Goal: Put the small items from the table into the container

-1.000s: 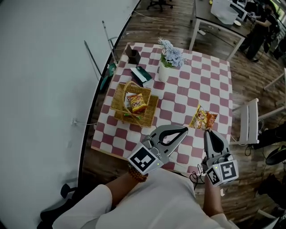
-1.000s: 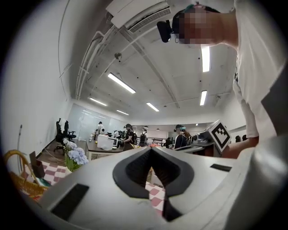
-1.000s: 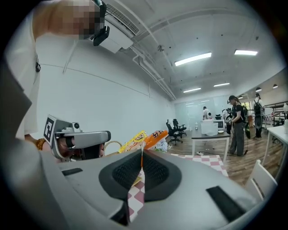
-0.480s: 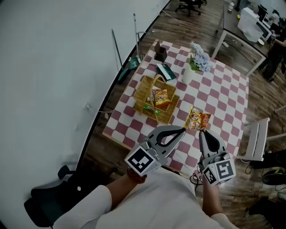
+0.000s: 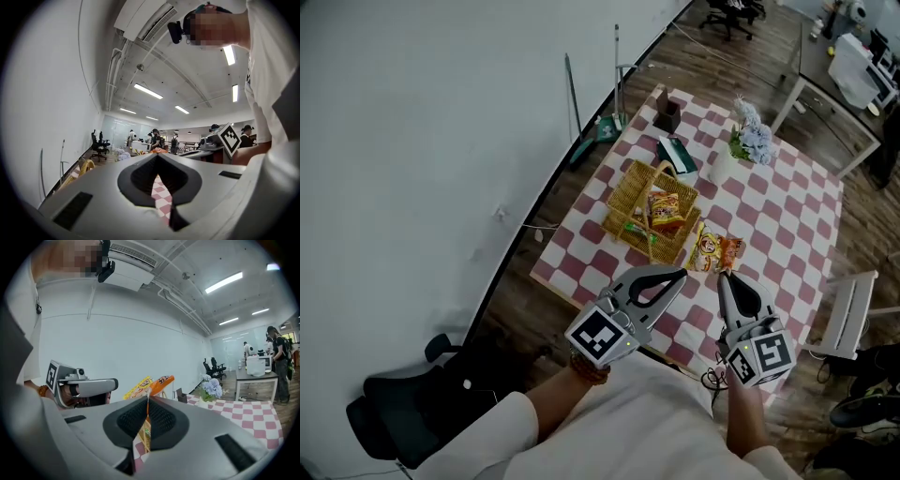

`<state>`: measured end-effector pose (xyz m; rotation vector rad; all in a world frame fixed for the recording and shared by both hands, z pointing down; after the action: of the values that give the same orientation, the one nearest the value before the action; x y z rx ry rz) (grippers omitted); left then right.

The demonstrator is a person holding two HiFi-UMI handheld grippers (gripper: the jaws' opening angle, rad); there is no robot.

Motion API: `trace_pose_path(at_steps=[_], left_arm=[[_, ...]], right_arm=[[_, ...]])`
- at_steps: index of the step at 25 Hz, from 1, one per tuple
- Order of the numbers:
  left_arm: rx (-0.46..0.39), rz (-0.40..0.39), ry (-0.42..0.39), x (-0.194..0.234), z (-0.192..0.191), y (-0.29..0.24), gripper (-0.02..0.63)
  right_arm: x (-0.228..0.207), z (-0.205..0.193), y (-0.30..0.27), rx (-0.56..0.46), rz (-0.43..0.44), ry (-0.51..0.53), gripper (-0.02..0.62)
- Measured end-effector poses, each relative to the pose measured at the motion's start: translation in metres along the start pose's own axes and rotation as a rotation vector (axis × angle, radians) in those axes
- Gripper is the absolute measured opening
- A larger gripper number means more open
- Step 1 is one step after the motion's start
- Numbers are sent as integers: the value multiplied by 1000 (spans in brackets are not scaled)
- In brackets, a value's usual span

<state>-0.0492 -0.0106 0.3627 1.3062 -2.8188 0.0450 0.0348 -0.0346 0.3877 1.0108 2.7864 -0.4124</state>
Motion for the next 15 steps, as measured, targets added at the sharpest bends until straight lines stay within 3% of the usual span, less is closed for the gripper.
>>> trace_pose_path(at_steps=[10,15], left_arm=[[19,32,-71,74,-38,-26,28],[59,42,-56,106,-65,-37,28]], right_arm=[[-34,-24,-104,96,29,61,25],[-50,-62,-167,201,49,5,25]])
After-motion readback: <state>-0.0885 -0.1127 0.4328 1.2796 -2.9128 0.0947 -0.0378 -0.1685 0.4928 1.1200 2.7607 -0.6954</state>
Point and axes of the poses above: the fingertips, and each gripper's own axes: y backward along the fingers, x to its left, z out of its top, the point moved 1 cm from there along y, backward along the fingers, and after that the axes turned 6 degrees about -y, right-handed, at the moved point
